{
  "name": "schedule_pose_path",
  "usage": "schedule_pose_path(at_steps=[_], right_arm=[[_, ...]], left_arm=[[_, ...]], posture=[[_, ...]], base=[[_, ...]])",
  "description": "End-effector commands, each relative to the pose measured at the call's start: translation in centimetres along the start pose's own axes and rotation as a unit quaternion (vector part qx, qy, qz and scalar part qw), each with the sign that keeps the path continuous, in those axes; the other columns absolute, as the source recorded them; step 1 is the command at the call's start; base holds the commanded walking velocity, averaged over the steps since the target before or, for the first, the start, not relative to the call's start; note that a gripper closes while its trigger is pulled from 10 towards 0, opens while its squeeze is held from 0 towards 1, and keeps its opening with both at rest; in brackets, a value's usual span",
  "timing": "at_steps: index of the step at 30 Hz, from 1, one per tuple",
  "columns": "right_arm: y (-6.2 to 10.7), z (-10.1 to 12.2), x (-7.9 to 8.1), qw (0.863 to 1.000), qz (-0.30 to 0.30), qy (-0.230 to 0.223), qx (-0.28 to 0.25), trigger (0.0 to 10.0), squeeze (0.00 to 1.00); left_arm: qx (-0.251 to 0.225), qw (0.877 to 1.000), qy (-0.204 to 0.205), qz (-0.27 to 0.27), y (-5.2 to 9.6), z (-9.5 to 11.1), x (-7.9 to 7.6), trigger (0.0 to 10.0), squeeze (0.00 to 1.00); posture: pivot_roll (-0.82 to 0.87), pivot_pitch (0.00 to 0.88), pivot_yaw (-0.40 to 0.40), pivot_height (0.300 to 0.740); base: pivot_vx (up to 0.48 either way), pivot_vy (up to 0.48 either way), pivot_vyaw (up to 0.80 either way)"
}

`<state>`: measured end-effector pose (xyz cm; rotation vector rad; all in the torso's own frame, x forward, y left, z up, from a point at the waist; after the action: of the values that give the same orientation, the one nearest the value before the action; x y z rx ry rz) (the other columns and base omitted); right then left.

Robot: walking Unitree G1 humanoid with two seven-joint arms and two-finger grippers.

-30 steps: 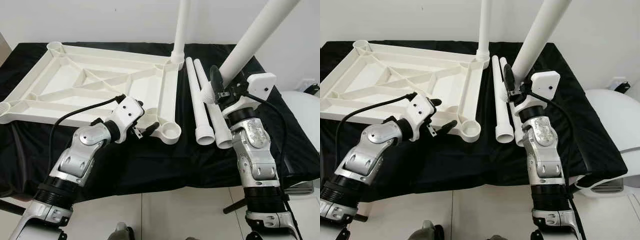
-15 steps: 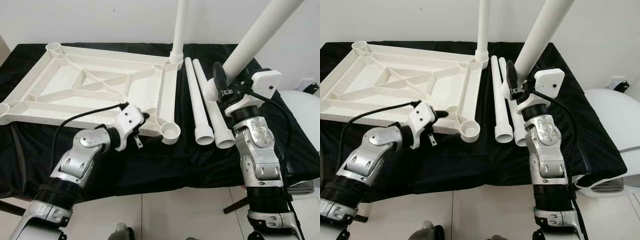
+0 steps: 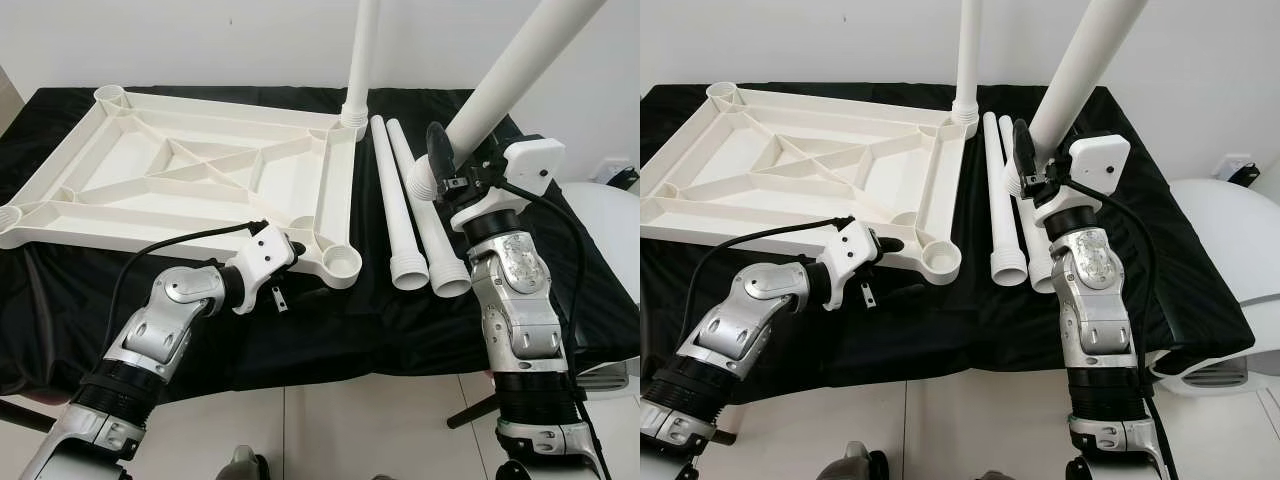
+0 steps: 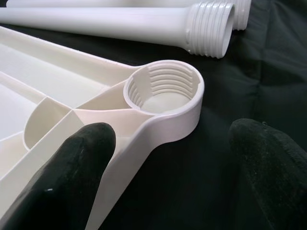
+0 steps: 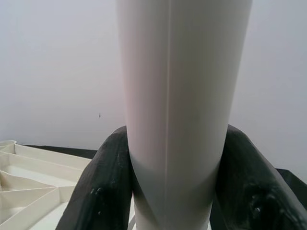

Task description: Building children table

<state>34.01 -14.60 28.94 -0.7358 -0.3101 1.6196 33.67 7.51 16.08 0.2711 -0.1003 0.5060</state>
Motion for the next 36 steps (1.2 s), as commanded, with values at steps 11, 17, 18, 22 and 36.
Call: schedule_pose_path(at_steps=[11, 17, 18, 22, 36], right_arm=[[-0.3, 0.9, -0.2, 1.000, 0.000, 0.006, -0.010, 10.0, 0.00], [-0.3, 1.1, -0.1, 1.000, 0.000, 0.007, -0.011, 10.0, 0.00], [-0.3, 1.2, -0.2, 1.000, -0.001, 0.008, -0.012, 10.0, 0.00], [-0.2, 1.4, -0.2, 1.000, -0.002, 0.009, -0.013, 10.0, 0.00], [0.0, 1.8, -0.4, 1.000, -0.007, 0.012, -0.013, 10.0, 0.00]], left_arm=[[0.029, 0.998, -0.004, 0.050, -1.3, -0.7, 2.1, 10.0, 0.00], [0.049, 0.998, -0.006, 0.035, -1.7, -1.4, 2.0, 10.0, 0.00], [0.062, 0.998, -0.004, 0.026, -1.7, -1.8, 1.8, 10.0, 0.00], [0.087, 0.996, 0.001, 0.015, -1.5, -3.1, 1.8, 10.0, 0.00], [0.106, 0.994, -0.003, -0.022, -1.0, -3.9, 1.7, 0.0, 0.00]], posture=[[-0.01, 0.146, 0.002, 0.740], [-0.01, 0.151, 0.008, 0.740], [-0.01, 0.153, 0.010, 0.740], [-0.02, 0.156, 0.016, 0.740], [-0.03, 0.161, 0.029, 0.740]], base=[[0.000, 0.000, 0.00], [0.000, 0.000, 0.00], [0.000, 0.000, 0.00], [0.000, 0.000, 0.00], [0.000, 0.000, 0.00]])
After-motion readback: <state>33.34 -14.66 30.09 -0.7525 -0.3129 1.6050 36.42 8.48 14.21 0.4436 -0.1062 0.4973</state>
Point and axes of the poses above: a point about 5 cm out from each wrist's last joint towards the gripper, its own y axis pointing back from the gripper into the wrist, its own z axis along the axis of the wrist's last joint, x = y × z, the point moved 4 cm from there along -y, pointing out of the wrist towards the gripper, and after that the axes turned 13 degrees about y, right-handed, at the moved point
